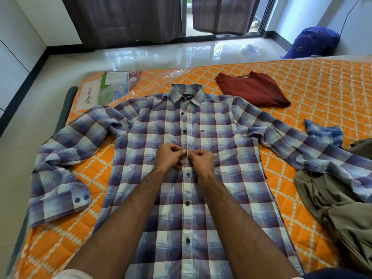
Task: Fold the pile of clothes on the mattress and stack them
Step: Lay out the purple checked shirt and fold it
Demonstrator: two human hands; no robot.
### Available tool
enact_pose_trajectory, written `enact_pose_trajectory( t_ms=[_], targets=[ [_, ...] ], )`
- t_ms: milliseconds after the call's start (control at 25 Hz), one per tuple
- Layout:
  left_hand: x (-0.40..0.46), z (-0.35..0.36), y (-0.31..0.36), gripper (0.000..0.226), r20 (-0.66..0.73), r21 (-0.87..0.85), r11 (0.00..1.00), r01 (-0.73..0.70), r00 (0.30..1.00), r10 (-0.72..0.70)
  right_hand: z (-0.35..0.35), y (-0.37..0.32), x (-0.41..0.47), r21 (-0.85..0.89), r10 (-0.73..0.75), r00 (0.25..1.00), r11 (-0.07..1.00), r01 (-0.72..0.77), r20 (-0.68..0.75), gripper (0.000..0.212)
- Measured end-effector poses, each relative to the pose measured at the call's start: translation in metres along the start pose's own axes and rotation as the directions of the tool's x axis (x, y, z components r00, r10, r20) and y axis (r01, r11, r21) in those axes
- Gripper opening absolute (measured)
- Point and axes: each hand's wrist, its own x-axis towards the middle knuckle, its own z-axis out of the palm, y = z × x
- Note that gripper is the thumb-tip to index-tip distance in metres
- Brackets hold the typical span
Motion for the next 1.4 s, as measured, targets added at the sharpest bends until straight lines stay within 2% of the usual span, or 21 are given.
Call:
enact_pose_trajectory(
  t_ms=[80, 200, 480, 680, 880, 960, 1120, 1240, 1400],
  targets=[
    [-0.001, -0.002, 0.003, 0.019, 0.024, -0.046, 0.999, 0.023, 0.999, -0.022, 0.0, 0.0, -0.003, -0.006, -0.032, 0.999, 0.999, 0.032, 0.0, 0.006],
    [-0.004, 0.001, 0.005, 0.013, 0.006, 0.053, 0.998, -0.015, 1.0, 0.015, 0.004, 0.0, -0.007, -0.022, -0.067, 0.998, 0.998, 0.066, -0.02, 0.005],
    [0.0, 0.013, -0.005, 0.005, -0.125, 0.087, 0.996, -0.035, 0.991, 0.046, -0.006, 0.003, -0.007, -0.072, -0.102, 0.994, 0.992, 0.105, 0.038, 0.003],
    [0.002, 0.014, -0.006, 0.005, -0.094, 0.129, 0.99, -0.047, 0.994, 0.059, -0.007, 0.003, -0.004, -0.129, -0.1, 0.995, 0.986, 0.103, 0.026, 0.012],
    [0.005, 0.003, -0.003, 0.004, 0.028, 0.086, 0.995, -0.052, 0.998, 0.05, -0.008, 0.002, 0.001, -0.185, -0.109, 0.994, 0.976, 0.112, 0.025, 0.009],
    [0.005, 0.003, -0.002, 0.004, 0.022, 0.152, 0.986, -0.066, 0.998, 0.064, -0.005, 0.003, 0.003, -0.224, -0.108, 0.994, 0.968, 0.109, 0.017, 0.007],
    [0.005, 0.011, -0.008, 0.009, -0.024, 0.359, 0.916, -0.179, 0.979, 0.2, 0.002, 0.004, -0.001, -0.277, -0.123, 0.992, 0.954, 0.114, -0.018, 0.008],
    [0.003, 0.012, -0.009, 0.01, -0.028, 0.376, 0.904, -0.203, 0.973, 0.231, 0.004, 0.004, 0.001, -0.312, -0.128, 0.992, 0.942, 0.119, -0.008, 0.007],
    [0.003, 0.01, -0.007, 0.015, -0.058, 0.3, 0.935, -0.189, 0.975, 0.215, 0.001, 0.003, 0.003, -0.324, -0.109, 0.994, 0.94, 0.106, 0.01, 0.011]
  ],
)
